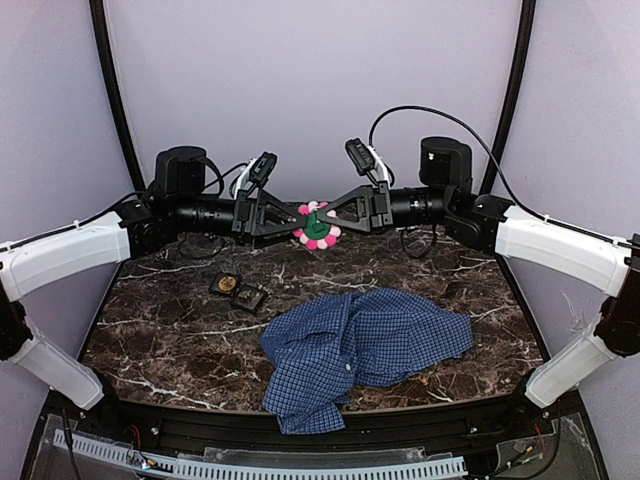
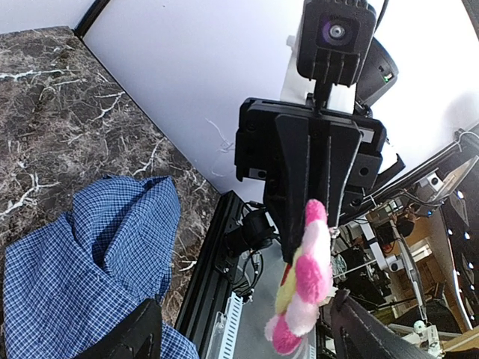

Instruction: Remove the brooch from the garment

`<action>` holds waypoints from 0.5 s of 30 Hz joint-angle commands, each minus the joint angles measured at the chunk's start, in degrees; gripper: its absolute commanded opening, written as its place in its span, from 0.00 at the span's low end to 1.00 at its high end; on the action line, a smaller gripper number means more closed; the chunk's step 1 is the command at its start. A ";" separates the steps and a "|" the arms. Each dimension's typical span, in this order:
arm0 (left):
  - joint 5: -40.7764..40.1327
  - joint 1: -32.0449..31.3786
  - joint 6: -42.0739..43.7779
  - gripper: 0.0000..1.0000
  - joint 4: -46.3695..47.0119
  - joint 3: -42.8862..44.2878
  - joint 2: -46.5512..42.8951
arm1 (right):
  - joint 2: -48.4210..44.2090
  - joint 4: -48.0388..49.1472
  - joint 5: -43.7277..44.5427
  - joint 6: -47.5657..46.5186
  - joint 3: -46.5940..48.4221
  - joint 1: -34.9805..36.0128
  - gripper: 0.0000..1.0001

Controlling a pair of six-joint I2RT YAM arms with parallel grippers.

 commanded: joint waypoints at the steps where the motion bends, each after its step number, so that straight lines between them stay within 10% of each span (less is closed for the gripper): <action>1: 2.54 -0.59 -1.04 0.74 2.44 1.75 0.50 | 1.44 2.90 -0.40 0.87 0.45 0.66 0.00; 15: 5.09 -1.66 -0.45 0.53 1.16 2.70 3.05 | 2.82 2.50 -0.72 0.55 1.67 0.73 0.00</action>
